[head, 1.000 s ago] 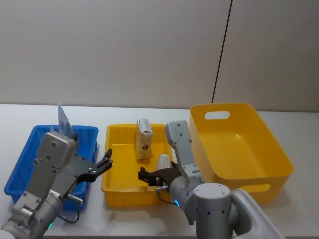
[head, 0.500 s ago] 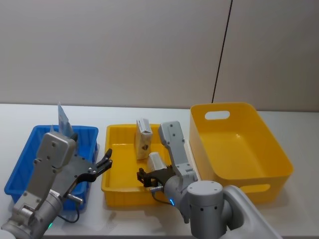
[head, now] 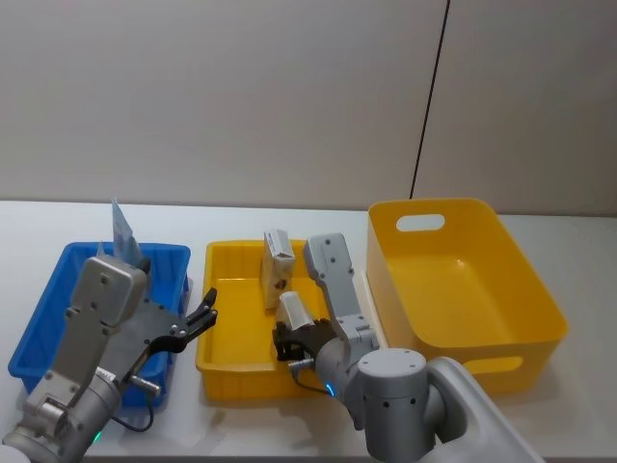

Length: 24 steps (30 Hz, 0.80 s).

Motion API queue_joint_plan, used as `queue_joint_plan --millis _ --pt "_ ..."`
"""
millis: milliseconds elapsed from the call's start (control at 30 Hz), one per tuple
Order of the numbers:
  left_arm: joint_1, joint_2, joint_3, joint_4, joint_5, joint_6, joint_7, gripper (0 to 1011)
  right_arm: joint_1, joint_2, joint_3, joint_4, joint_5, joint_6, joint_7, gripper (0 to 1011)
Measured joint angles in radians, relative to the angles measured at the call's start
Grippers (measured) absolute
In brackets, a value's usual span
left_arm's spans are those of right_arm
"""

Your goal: Bimanual collaborative sorting of washing and personal care products

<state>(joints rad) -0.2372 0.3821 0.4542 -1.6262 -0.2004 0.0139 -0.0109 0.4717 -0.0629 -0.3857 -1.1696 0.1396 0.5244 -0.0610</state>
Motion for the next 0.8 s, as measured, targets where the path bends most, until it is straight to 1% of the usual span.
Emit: queue_joint_plan --millis 200,400,433,533,600,800 --pt "0.0 0.0 0.0 0.0 0.0 0.0 0.0 1001 -0.007 0.003 -0.004 -0.012 -0.013 -0.038 0.0 370" --pt "0.0 0.0 0.0 0.0 0.0 0.0 0.0 1001 -0.02 0.011 -0.008 -0.039 -0.032 -0.104 0.0 370" --pt "0.0 0.0 0.0 0.0 0.0 0.0 0.0 1001 -0.02 0.011 -0.008 -0.039 -0.032 -0.104 0.0 370" --pt "0.0 0.0 0.0 0.0 0.0 0.0 0.0 1002 -0.029 0.017 -0.009 -0.059 -0.043 -0.142 -0.002 370" --pt "0.0 0.0 0.0 0.0 0.0 0.0 0.0 1001 -0.032 0.019 -0.009 -0.067 -0.048 -0.157 -0.005 370" --pt "0.0 0.0 0.0 0.0 0.0 0.0 0.0 1001 -0.047 0.033 -0.002 -0.108 -0.068 -0.215 -0.021 370"
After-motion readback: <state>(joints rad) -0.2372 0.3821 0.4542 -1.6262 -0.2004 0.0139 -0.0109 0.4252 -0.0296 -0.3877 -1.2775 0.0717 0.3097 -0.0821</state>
